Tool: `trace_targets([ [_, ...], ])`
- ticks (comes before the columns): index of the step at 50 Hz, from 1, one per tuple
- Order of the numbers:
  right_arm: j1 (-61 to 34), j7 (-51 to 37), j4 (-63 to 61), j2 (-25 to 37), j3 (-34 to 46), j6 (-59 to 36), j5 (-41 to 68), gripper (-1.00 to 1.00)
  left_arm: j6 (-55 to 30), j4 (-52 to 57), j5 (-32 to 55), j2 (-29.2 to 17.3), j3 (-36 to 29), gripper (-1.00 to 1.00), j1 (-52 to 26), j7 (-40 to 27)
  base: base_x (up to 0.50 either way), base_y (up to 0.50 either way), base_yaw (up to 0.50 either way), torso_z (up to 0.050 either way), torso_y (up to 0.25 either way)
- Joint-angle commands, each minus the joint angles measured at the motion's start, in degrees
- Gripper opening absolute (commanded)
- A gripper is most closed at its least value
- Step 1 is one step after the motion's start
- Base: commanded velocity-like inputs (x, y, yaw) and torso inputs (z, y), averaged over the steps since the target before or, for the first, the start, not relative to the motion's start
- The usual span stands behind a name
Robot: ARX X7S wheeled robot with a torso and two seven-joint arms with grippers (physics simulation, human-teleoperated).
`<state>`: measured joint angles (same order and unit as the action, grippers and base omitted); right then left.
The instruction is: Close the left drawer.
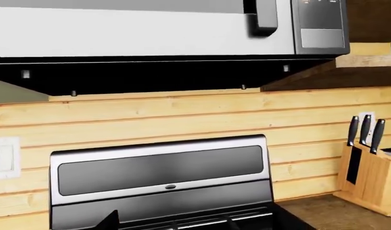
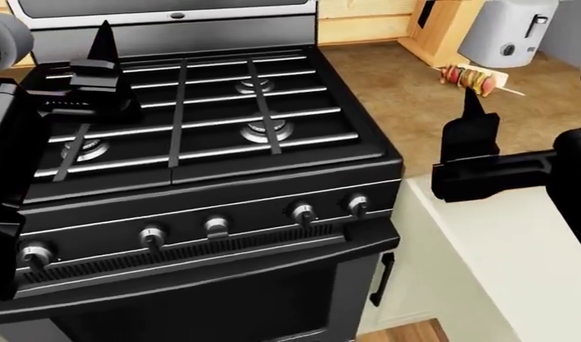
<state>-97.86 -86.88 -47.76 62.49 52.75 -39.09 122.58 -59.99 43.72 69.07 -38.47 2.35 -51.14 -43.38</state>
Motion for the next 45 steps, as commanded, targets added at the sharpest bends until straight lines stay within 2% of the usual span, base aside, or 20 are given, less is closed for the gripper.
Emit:
trace_targets([
  [1, 0.17, 0.38, -0.68, 0.77, 0.4, 0.93, -0.32, 1.0, 0.16, -0.19, 0.27, -0.1, -0.25, 1.0, 0.35, -0.04, -0.13, 0.03, -0.5, 0.0, 0.0],
  [19, -0.85, -0.09, -1.38, 2.26, 0.97, 1.24, 0.59, 1.0, 1.03, -1.0, -2.8, -0.23, -2.05, 1.0, -0.28, 1.02, -0.13, 0.04, -0.5, 0.0, 0.0],
  [45, -2.0, 0.01, -1.87, 2.87, 1.88, 1.97, 0.59, 1.0, 1.13, -0.85, -1.23, -0.47, -1.9, 1.0, -0.12, 0.09, -0.13, 0.05, -0.5, 0.0, 0.0],
])
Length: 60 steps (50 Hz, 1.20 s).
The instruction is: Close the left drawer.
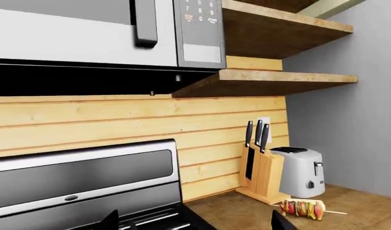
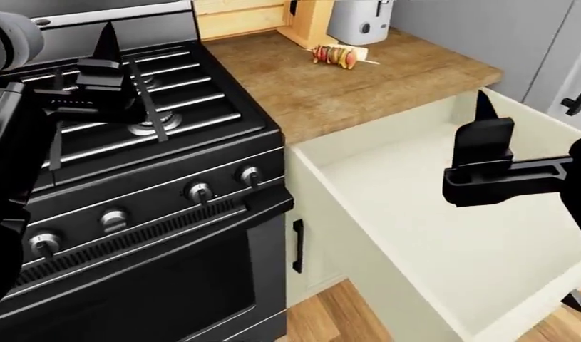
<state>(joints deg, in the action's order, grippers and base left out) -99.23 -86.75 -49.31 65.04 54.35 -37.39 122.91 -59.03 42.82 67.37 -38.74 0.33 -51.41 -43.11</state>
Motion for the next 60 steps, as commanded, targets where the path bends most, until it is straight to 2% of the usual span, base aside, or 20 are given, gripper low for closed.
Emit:
trace_targets([
  [1, -1.11, -0.36, -0.32, 0.25, 0.22, 0.21, 0.62, 1.0, 0.07, 0.03, 0.69, -0.19, 0.12, 1.0, 0.03, -0.34, -0.12, 0.06, -0.5, 0.0, 0.0],
  [18, -1.11, 0.35, -1.06, 1.29, 0.54, 1.09, 0.22, 1.0, -0.74, -0.37, 2.42, -0.22, -0.42, 1.0, -1.36, -1.39, -0.11, 0.07, -0.46, 0.0, 0.0],
  [32, -0.39, 1.35, -1.17, 1.68, 1.13, 1.89, -1.32, 1.0, -0.05, -0.28, 1.44, -0.31, -0.97, 1.0, -0.4, -0.95, -0.06, 0.04, -0.35, 0.0, 0.0],
  [53, -0.65, 1.81, -1.22, 2.13, 2.19, 2.28, -1.94, 1.0, 1.36, -0.07, -0.33, -0.59, -1.52, 1.0, 1.06, -0.03, -0.03, 0.03, -0.5, 0.0, 0.0],
  [59, -0.89, -0.64, -0.67, 2.4, 3.3, 1.97, -1.07, 1.0, 1.51, 0.09, -0.15, -0.71, -1.47, 1.0, 1.15, -0.08, 0.0, 0.0, -0.09, 0.0, 0.0],
  [60, 0.44, 0.96, -0.91, 2.97, 2.68, 4.57, -1.58, 1.0, 1.43, 0.11, -0.05, -0.73, -1.52, 1.0, 0.96, -0.14, 0.0, 0.0, 0.0, 0.0, 0.0],
])
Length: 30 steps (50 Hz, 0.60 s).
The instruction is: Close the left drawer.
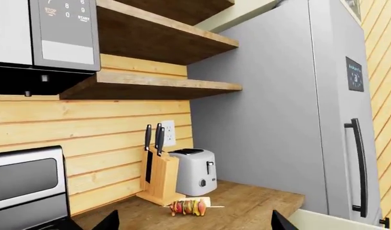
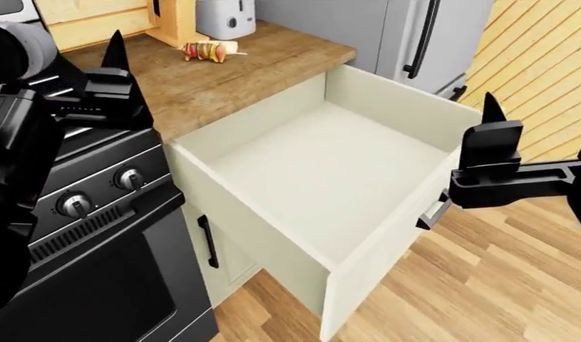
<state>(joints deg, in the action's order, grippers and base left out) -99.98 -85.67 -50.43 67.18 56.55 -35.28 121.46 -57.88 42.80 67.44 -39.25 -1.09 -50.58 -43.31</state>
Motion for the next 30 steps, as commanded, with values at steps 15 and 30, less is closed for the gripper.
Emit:
trace_targets([
  [15, -0.96, -0.84, 0.39, -0.28, 1.16, 0.96, 0.38, 1.0, 0.6, 0.14, -0.13, -0.5, -0.22, 1.0, 0.54, 0.0, 0.12, -0.03, 0.0, 0.0, 0.0],
  [30, -0.79, -0.6, 0.13, -0.09, 1.53, 1.46, -0.48, 1.0, 0.51, 0.29, 0.35, -0.68, -0.57, 1.0, 0.29, -0.35, 0.5, -0.19, 0.0, 0.0, 0.0],
])
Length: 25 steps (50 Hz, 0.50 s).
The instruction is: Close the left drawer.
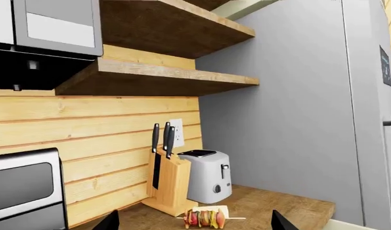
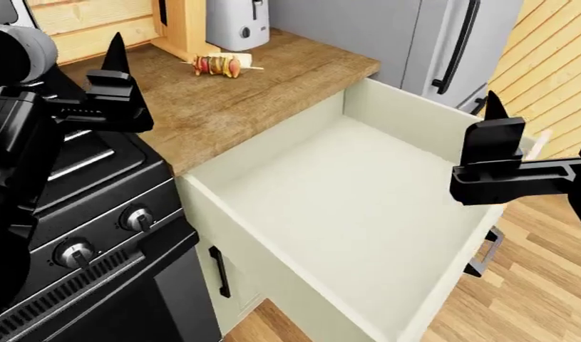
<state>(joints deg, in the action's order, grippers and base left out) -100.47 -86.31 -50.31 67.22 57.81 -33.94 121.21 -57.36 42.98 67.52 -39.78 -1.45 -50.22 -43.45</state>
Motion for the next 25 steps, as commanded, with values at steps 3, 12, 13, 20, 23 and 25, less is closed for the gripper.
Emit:
trace_targets([
  [3, -0.35, -0.07, 0.04, 0.0, 0.43, -0.03, -0.34, 1.0, 0.0, 0.06, 0.36, -0.14, -0.25, 1.0, -0.16, -0.29, 0.4, -0.29, 0.0, 0.0, 0.0],
  [12, -0.21, -0.91, 0.19, 0.46, 1.2, -0.21, -0.5, 1.0, -0.08, 0.3, 0.97, -0.07, -0.42, 1.0, -0.47, -0.74, 0.32, -0.29, 0.0, 0.0, 0.001],
  [13, -0.02, -0.82, 0.25, 0.65, 1.27, -0.09, -0.71, 1.0, -0.05, 0.28, 0.97, -0.08, -0.43, 1.0, -0.46, -0.73, 0.16, -0.16, 0.0, 0.0, 0.0],
  [20, -1.05, -0.52, 0.32, 0.08, 1.59, -1.47, -0.68, 1.0, 0.26, 0.2, 0.51, -0.15, -0.67, 1.0, -0.29, -0.44, 0.0, 0.0, 0.0, 0.0, 0.002],
  [23, -1.16, -0.18, 0.3, 0.01, 1.52, -1.31, -0.73, 1.0, 0.35, 0.2, 0.44, -0.2, -0.74, 1.0, -0.17, -0.36, 0.0, 0.0, 0.0, 0.0, 0.0],
  [25, -1.63, -0.06, 0.28, -0.37, 1.38, -1.44, -0.69, 1.0, 0.39, 0.17, 0.52, -0.21, -0.74, 1.0, -0.2, -0.36, 0.0, 0.0, 0.0, 0.0, 0.0],
])
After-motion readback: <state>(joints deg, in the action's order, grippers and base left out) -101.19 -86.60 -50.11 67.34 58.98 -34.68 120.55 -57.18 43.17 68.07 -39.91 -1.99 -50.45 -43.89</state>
